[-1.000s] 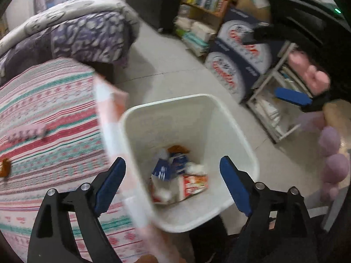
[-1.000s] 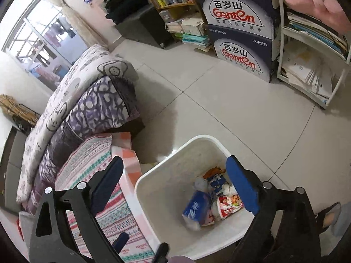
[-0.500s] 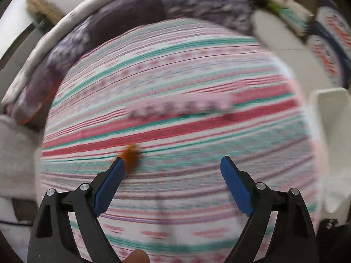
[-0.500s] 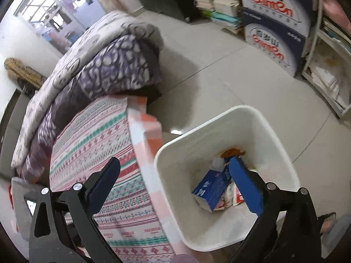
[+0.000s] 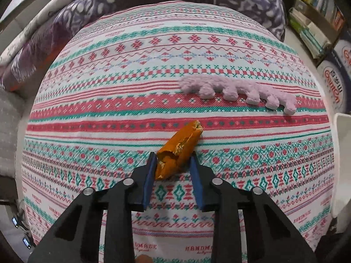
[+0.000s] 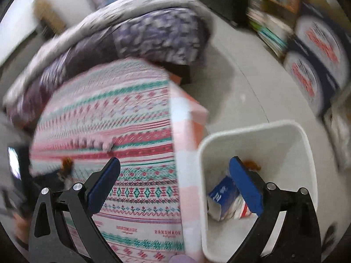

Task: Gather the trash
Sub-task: 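Grasp the small orange scrap with the left tool while the right tool grasps the pink fuzzy strip, then carry the pink strip and orange scrap over the bin and open both tools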

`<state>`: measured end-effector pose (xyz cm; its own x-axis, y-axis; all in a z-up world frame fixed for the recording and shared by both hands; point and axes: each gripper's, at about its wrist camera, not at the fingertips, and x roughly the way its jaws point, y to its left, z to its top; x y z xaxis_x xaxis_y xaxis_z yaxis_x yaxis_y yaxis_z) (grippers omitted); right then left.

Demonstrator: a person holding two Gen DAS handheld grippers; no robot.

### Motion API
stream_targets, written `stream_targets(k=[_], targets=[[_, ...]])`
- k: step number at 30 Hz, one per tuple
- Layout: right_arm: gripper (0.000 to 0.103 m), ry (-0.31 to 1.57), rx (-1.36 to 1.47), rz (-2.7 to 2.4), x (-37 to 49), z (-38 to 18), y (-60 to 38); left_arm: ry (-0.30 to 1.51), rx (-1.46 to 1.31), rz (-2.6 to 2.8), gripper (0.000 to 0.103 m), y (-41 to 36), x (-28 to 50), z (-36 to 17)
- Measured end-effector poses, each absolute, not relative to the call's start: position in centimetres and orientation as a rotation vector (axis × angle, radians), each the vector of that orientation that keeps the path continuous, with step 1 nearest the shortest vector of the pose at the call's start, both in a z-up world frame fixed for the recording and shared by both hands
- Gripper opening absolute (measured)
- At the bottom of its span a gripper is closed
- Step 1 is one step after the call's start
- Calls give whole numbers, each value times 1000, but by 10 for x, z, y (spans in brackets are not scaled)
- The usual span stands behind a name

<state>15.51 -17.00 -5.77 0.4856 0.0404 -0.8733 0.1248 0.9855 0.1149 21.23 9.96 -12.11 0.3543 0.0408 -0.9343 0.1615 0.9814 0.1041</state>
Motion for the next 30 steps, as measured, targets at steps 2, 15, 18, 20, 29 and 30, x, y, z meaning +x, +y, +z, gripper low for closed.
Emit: stream_targets(k=[2,15,18,20,29,30], targets=[[95,1047,30,-16,161,-60,-146,1200,156,-79,25,107,210,-113],[84,1035,-348,276,234,-97,-14,1132,-79,-23,16,164,204,-61],[75,1069,-374,277,243,-114,-8,1166,-79,-13,16,165,204,-67],[72,1072,-355,287,248,-120,-8,1200,-76,0,16,168,206,-77],[35,1087,-277,350,235,-121,-12,1327,-32,-28,58,171,210,-100],[35,1094,-274,353,232,-121,-13,1335,-14,-42,59,168,210,-101]])
